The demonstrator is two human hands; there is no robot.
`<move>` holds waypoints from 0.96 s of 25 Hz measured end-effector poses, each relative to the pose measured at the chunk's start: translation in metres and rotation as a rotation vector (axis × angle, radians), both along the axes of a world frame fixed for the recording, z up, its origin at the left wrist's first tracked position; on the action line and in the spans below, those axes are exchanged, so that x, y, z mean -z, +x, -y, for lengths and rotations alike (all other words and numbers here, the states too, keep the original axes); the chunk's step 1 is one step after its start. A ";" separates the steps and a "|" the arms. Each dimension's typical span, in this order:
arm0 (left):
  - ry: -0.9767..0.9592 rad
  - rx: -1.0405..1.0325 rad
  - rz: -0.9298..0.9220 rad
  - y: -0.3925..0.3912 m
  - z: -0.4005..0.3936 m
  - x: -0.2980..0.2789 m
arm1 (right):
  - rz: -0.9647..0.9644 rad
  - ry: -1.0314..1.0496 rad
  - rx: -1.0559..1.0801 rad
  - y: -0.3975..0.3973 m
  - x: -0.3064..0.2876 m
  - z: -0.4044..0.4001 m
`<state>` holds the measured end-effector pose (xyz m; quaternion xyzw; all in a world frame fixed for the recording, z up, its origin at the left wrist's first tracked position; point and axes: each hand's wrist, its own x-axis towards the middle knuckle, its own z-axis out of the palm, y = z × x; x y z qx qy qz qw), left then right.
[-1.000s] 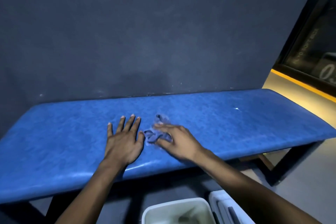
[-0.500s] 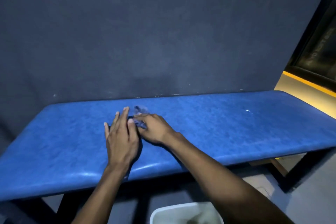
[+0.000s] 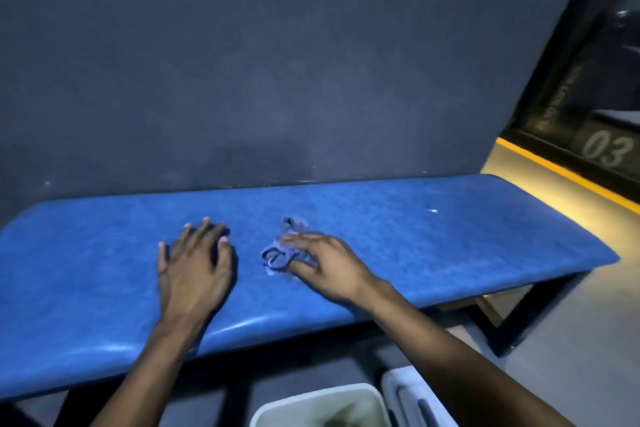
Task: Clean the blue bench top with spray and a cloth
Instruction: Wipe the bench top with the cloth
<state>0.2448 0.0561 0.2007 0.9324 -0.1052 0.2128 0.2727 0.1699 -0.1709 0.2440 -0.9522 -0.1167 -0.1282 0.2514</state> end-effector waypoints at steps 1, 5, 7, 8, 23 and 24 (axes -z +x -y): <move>0.059 -0.003 -0.013 0.000 0.004 0.001 | -0.004 -0.004 0.027 -0.025 0.004 0.024; 0.278 -0.020 -0.125 0.004 0.003 0.007 | -0.044 0.004 0.381 -0.079 -0.006 0.135; 0.352 0.021 -0.255 0.007 0.011 -0.003 | -0.006 0.065 0.653 -0.092 -0.016 0.197; 0.381 0.043 -0.310 0.006 0.023 -0.008 | 0.046 0.112 0.772 -0.095 -0.020 0.226; 0.457 0.324 -0.273 0.007 0.108 -0.015 | -0.087 0.022 0.200 -0.056 -0.007 0.229; 0.457 0.325 -0.273 0.007 0.107 -0.017 | -0.084 0.010 0.210 -0.070 -0.006 0.239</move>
